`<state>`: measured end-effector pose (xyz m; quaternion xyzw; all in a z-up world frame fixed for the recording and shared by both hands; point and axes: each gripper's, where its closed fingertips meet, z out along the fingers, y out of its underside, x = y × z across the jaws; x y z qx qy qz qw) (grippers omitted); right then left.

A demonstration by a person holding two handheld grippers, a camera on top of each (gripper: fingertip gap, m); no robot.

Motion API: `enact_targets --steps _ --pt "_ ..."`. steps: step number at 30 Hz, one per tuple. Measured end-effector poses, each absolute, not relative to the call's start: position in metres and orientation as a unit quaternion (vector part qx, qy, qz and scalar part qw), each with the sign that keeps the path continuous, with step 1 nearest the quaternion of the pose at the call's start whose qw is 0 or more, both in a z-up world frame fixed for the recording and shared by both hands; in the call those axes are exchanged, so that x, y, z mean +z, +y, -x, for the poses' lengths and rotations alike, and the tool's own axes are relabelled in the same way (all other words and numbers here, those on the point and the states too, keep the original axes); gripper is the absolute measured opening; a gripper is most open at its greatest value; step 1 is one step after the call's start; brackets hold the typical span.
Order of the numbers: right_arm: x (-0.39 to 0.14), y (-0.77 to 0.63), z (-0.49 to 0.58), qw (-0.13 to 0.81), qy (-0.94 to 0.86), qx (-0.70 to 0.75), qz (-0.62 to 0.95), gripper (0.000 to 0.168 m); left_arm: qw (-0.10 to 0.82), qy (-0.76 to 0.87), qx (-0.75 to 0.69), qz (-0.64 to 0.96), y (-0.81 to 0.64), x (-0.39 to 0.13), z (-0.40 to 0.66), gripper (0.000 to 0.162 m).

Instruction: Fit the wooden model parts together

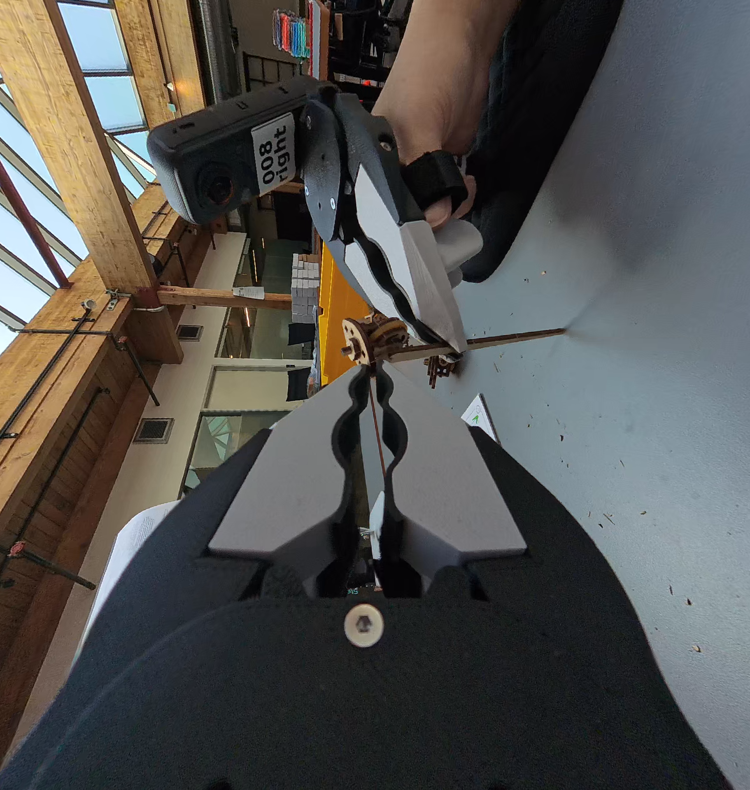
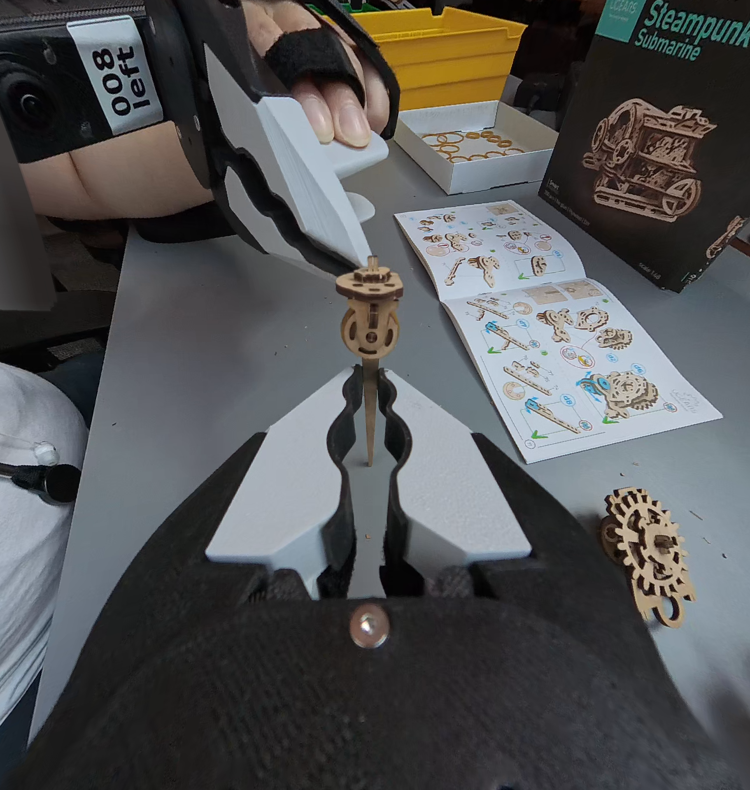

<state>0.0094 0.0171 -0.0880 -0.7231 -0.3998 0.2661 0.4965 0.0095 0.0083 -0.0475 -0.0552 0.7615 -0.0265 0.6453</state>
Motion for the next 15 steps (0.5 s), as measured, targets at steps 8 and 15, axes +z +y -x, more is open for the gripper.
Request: enact_targets --steps 8,15 --pt "-0.071 0.016 -0.004 0.520 -0.418 0.254 0.701 0.004 0.656 0.753 -0.027 0.046 0.001 -0.030 -0.008 0.000" --pt "-0.087 0.016 -0.007 0.505 -0.417 0.254 0.711 0.005 0.641 0.766 -0.022 0.045 0.003 -0.048 -0.006 0.000"
